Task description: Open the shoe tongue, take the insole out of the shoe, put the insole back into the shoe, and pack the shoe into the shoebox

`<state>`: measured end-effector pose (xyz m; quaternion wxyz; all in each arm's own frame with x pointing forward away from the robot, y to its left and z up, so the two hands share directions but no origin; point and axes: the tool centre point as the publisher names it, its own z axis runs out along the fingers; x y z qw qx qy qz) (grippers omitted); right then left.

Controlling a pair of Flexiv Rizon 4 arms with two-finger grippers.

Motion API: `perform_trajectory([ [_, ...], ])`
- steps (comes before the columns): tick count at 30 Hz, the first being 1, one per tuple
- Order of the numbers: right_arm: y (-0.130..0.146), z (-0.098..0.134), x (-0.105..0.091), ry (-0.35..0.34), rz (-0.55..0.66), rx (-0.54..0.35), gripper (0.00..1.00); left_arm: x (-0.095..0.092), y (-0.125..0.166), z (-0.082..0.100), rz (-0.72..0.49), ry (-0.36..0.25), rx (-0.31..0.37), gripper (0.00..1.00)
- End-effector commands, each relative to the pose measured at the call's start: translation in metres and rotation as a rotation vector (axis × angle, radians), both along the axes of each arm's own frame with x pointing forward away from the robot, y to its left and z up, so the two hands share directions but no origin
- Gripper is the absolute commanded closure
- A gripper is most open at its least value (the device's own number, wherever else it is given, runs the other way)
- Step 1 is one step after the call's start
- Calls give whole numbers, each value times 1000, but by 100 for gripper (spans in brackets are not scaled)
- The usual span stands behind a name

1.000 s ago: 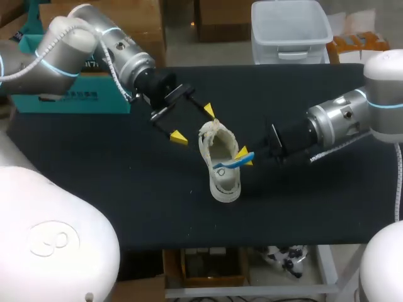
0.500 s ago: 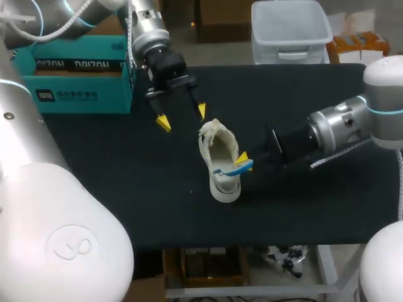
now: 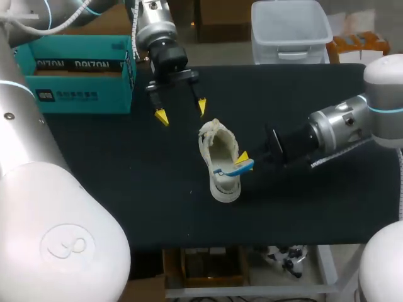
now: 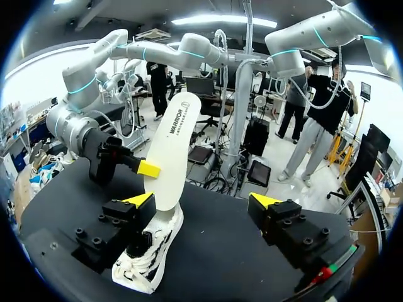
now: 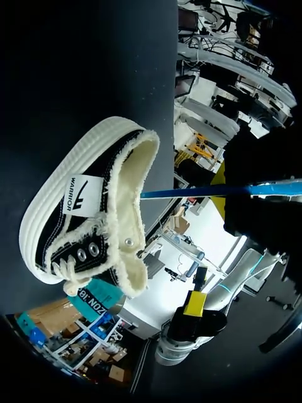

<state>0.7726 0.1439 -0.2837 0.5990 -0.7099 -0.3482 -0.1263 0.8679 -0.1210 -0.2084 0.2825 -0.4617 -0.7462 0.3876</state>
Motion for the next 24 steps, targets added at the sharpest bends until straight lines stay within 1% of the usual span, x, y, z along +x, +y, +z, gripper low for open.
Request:
perform_trajectory([
  [1,-2,1,-2,-2,-4,3,100,-8,0,-2,51,-29,-31,0],
  [6,-3,3,-1,1,-2,3,100,-8,0,-1,68,-35,-52,0],
  [9,-3,4,-1,2,-3,4,100,-8,1,-2,104,-32,-89,0],
  [12,-3,5,-1,-3,-6,7,100,-17,2,-8,166,-49,-137,0],
  [14,-3,5,-1,-8,-8,8,100,-24,1,-13,251,-101,-193,0],
  [15,-3,5,0,-10,-8,11,100,-27,3,-15,284,-102,-231,0],
  [16,-3,4,0,-11,-8,11,100,-30,5,-16,296,-76,-259,0],
  [18,-2,4,1,-13,-7,14,100,-38,5,-20,362,-78,-327,0],
  [19,-2,3,0,-12,-6,14,100,-42,6,-22,364,-43,-349,0],
  [20,-1,3,0,-12,-6,15,100,-44,6,-23,376,-28,-364,0],
  [21,-1,3,0,-11,-6,16,100,-49,4,-25,431,-52,-413,0],
  [22,-1,3,0,-11,-7,16,100,-52,4,-27,454,-25,-451,0],
  [23,-1,3,0,-11,-8,16,100,-53,4,-27,480,7,-475,0],
  [24,-1,3,-1,-12,-8,17,100,-54,3,-27,562,-30,-513,0],
])
